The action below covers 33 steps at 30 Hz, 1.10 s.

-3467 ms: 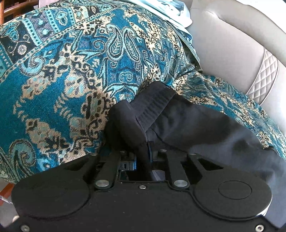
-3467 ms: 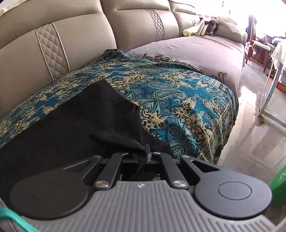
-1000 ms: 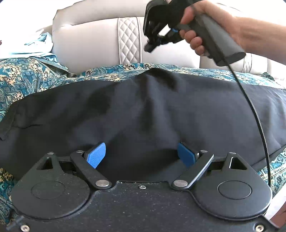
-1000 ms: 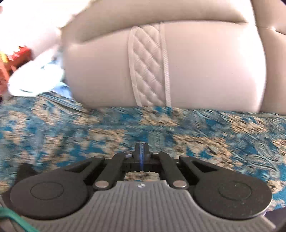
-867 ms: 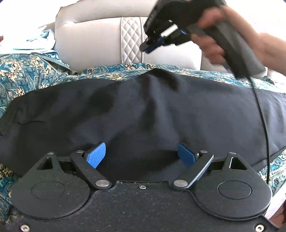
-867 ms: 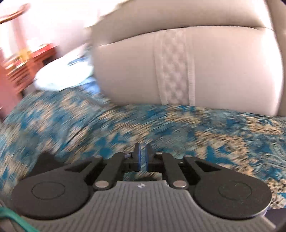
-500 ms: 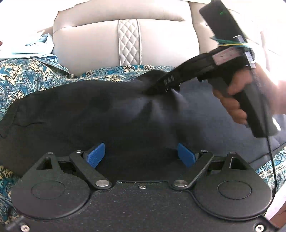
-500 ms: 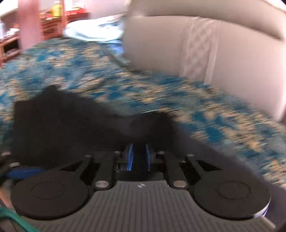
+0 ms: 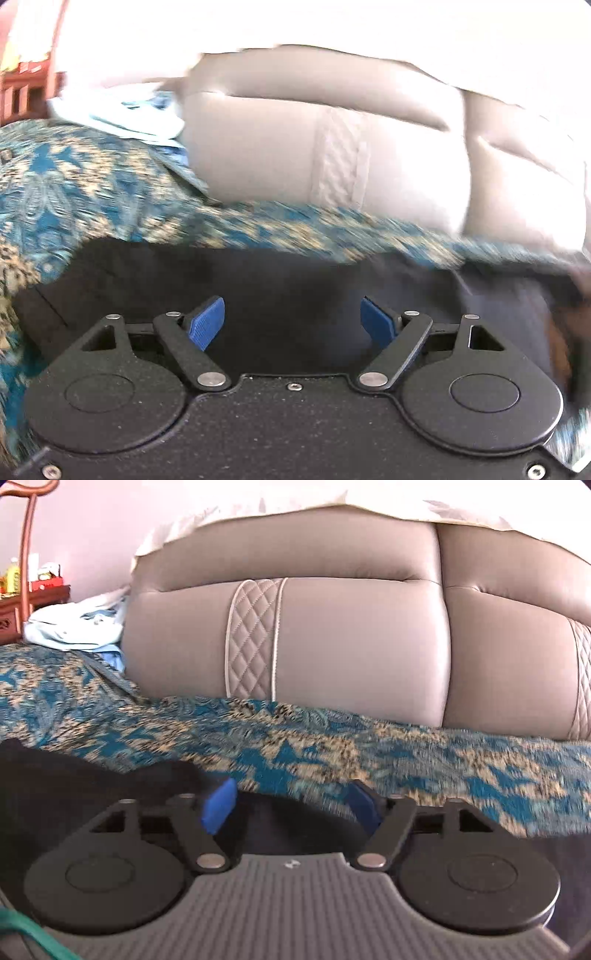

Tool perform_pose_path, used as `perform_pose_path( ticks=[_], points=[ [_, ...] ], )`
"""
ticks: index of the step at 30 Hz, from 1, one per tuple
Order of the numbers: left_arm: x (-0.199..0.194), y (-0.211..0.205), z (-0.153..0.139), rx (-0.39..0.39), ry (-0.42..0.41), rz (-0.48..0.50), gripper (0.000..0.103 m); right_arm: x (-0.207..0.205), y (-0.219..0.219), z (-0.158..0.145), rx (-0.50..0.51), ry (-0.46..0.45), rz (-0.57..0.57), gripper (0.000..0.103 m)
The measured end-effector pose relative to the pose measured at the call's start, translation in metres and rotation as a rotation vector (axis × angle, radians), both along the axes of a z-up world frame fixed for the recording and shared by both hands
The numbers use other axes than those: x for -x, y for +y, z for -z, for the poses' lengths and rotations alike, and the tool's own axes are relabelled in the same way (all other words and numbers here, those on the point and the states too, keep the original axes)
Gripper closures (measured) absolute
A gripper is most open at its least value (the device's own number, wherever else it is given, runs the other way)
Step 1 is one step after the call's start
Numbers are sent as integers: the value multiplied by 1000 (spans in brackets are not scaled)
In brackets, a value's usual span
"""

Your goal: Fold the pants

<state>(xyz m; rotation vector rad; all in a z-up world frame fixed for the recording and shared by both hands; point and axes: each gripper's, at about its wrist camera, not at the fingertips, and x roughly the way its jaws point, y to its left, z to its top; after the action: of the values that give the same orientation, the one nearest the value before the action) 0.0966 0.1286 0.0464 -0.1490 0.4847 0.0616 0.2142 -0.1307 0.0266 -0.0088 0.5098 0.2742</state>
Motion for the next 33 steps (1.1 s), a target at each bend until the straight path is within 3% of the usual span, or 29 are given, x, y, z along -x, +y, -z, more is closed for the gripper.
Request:
perform_pose_path(
  ticks=[4, 7, 11, 14, 15, 18, 22, 24, 27, 30, 33],
  points=[
    [-37, 24, -1, 34, 30, -89, 51, 25, 9, 10, -20, 11, -30, 10],
    [-62, 27, 5, 8, 59, -73, 56, 37, 24, 16, -34, 24, -47, 8],
    [-91, 25, 22, -80, 116, -77, 55, 42, 51, 13, -47, 17, -81, 3],
    [-103, 43, 36, -102, 172, -201, 53, 39, 77, 9, -28, 5, -135, 0],
    [-106, 50, 41, -84, 180, -226, 47, 38, 88, 8, 1, -6, -148, 0],
    [-104, 63, 43, -36, 161, -256, 45, 40, 115, 8, 124, -61, -171, 0],
    [-101, 58, 45, -84, 152, -258, 43, 36, 133, 17, 230, -70, -204, 0],
    [-100, 59, 46, -78, 153, -268, 41, 32, 129, 24, 260, -39, -197, 0],
    [-95, 57, 45, -98, 158, -286, 38, 24, 95, 26, 179, 29, -162, 0],
    [-90, 55, 46, -124, 161, -295, 36, 13, 43, 28, 106, 88, -89, 0],
    [-88, 56, 46, -116, 158, -295, 36, 9, -8, 29, 133, 90, -9, 0]
  ],
)
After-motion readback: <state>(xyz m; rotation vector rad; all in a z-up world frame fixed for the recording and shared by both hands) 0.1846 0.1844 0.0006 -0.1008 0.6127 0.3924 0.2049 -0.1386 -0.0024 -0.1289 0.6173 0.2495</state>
